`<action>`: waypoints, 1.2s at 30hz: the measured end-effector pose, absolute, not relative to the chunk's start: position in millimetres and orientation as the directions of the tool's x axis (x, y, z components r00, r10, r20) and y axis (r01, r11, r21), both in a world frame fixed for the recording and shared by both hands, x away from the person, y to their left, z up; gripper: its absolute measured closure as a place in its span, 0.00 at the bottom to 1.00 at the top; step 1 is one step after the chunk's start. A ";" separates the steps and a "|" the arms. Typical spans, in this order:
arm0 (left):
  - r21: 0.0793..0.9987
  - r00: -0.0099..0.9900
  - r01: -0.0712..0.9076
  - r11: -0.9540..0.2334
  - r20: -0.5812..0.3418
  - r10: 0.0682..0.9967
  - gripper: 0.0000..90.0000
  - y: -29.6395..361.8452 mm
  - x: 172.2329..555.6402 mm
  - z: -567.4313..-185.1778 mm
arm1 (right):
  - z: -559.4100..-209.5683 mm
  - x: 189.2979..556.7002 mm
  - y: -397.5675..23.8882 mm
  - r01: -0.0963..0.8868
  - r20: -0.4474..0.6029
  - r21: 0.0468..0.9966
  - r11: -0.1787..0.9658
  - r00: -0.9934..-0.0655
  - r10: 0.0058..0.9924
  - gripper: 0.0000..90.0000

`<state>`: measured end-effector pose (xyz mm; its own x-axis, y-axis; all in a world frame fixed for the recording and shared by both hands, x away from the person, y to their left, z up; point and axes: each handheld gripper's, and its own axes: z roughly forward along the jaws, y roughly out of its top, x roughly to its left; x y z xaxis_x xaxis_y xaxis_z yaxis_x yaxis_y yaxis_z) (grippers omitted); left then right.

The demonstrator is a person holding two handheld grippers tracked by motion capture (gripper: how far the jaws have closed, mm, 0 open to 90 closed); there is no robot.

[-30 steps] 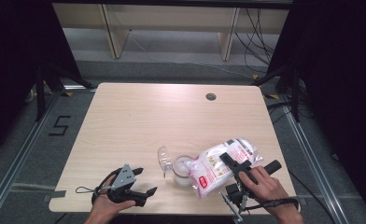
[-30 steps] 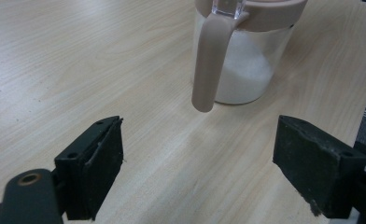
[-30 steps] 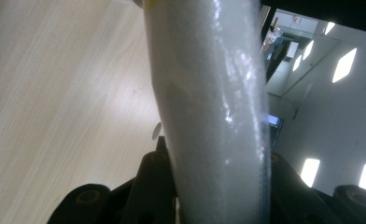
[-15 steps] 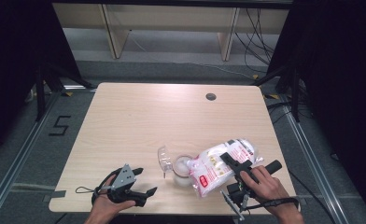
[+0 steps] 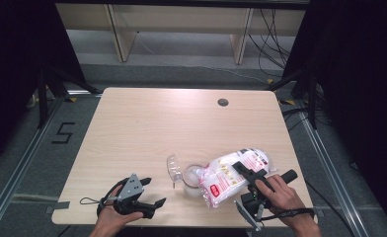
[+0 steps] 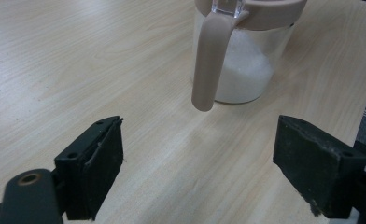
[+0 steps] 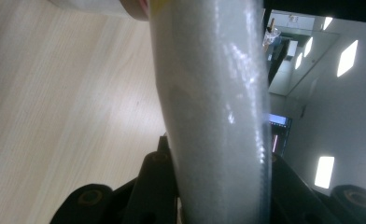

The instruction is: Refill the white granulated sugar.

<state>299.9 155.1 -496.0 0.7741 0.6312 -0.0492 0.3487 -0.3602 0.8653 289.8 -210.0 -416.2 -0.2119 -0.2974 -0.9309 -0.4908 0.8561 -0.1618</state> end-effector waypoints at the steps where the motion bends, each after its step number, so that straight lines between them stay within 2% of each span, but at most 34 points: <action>1: 0.864 0.771 0.354 -0.359 -0.052 0.635 0.17 155.1 299.7 -496.0 | -416.5 290.0 -211.3 -0.484 -0.933 -0.138 0.864 -0.229 -0.277 0.88; 4: 0.865 0.767 0.358 -0.352 -0.058 0.639 0.17 154.7 299.5 -496.7 | -415.5 293.4 -213.7 -0.506 -0.940 -0.099 0.857 -0.236 -0.248 0.88; 10: 0.861 0.768 0.361 -0.357 -0.058 0.638 0.17 154.9 299.3 -496.4 | -419.5 299.5 -222.5 -0.486 -0.934 0.042 0.873 -0.329 -0.138 0.88; 13: 0.865 0.767 0.363 -0.347 -0.065 0.639 0.17 154.6 299.0 -496.7 | -418.2 304.7 -226.1 -0.499 -0.929 0.072 0.863 -0.349 -0.124 0.88; 14: 0.865 0.767 0.363 -0.347 -0.066 0.639 0.17 154.6 299.0 -496.7 | -416.2 305.5 -226.6 -0.507 -0.933 0.055 0.860 -0.332 -0.136 0.89; 16: 0.863 0.767 0.362 -0.352 -0.062 0.638 0.17 154.9 299.1 -496.6 | -424.0 304.4 -231.5 -0.436 -0.912 0.182 0.881 -0.410 -0.015 0.89; 17: 0.863 0.767 0.361 -0.352 -0.061 0.639 0.17 154.9 299.1 -496.6 | -420.0 308.7 -231.2 -0.482 -0.922 0.141 0.865 -0.383 -0.063 0.89; 18: 0.863 0.767 0.362 -0.351 -0.062 0.638 0.17 154.8 299.1 -496.6 | -423.2 308.2 -233.6 -0.448 -0.911 0.187 0.874 -0.412 -0.016 0.89; 20: 0.865 0.767 0.363 -0.347 -0.066 0.639 0.17 154.5 299.0 -496.7 | -425.2 309.4 -235.2 -0.438 -0.900 0.225 0.871 -0.435 0.014 0.89; 21: 0.865 0.767 0.363 -0.347 -0.066 0.639 0.17 154.6 299.0 -496.7 | -424.2 312.4 -236.5 -0.451 -0.906 0.203 0.869 -0.424 -0.009 0.89; 22: 0.865 0.766 0.363 -0.346 -0.065 0.639 0.17 154.6 299.0 -496.7 | -427.2 312.4 -238.0 -0.431 -0.895 0.243 0.869 -0.444 0.030 0.89; 23: 0.865 0.766 0.363 -0.346 -0.065 0.640 0.17 154.7 299.1 -496.7 | -426.0 315.0 -238.5 -0.450 -0.899 0.224 0.864 -0.438 0.005 0.89; 25: 0.863 0.761 0.365 -0.350 -0.060 0.646 0.17 154.9 298.6 -496.2 | -428.2 315.2 -242.4 -0.423 -0.886 0.281 0.861 -0.460 0.063 0.89; 28: 0.864 0.765 0.363 -0.349 -0.062 0.641 0.17 155.1 298.7 -496.1 | -427.9 318.3 -246.7 -0.421 -0.885 0.296 0.857 -0.458 0.081 0.89; 29: 0.864 0.765 0.363 -0.349 -0.062 0.641 0.17 155.2 298.7 -496.0 | -429.5 317.2 -248.6 -0.388 -0.868 0.338 0.858 -0.481 0.125 0.89; 31: 0.864 0.765 0.362 -0.351 -0.060 0.641 0.17 155.5 298.8 -496.1 | -426.9 320.4 -251.8 -0.410 -0.878 0.323 0.853 -0.466 0.108 0.89; 33: 0.863 0.762 0.367 -0.346 -0.066 0.644 0.17 155.3 298.6 -496.3 | -429.3 320.4 -254.8 -0.382 -0.860 0.372 0.846 -0.486 0.159 0.89; 34: 0.863 0.763 0.367 -0.347 -0.066 0.644 0.17 155.3 298.6 -496.3 | -425.2 322.1 -255.4 -0.411 -0.884 0.324 0.852 -0.453 0.117 0.89; 36: 0.864 0.765 0.363 -0.350 -0.062 0.642 0.17 155.2 298.7 -496.1 | -429.1 321.5 -257.9 -0.371 -0.855 0.392 0.841 -0.484 0.185 0.89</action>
<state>298.7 155.2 -496.1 0.7646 0.6415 -0.0616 0.3631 -0.3498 0.8636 321.5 -257.9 -429.1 -0.4841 0.1851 -0.8552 -0.3715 0.8414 0.3924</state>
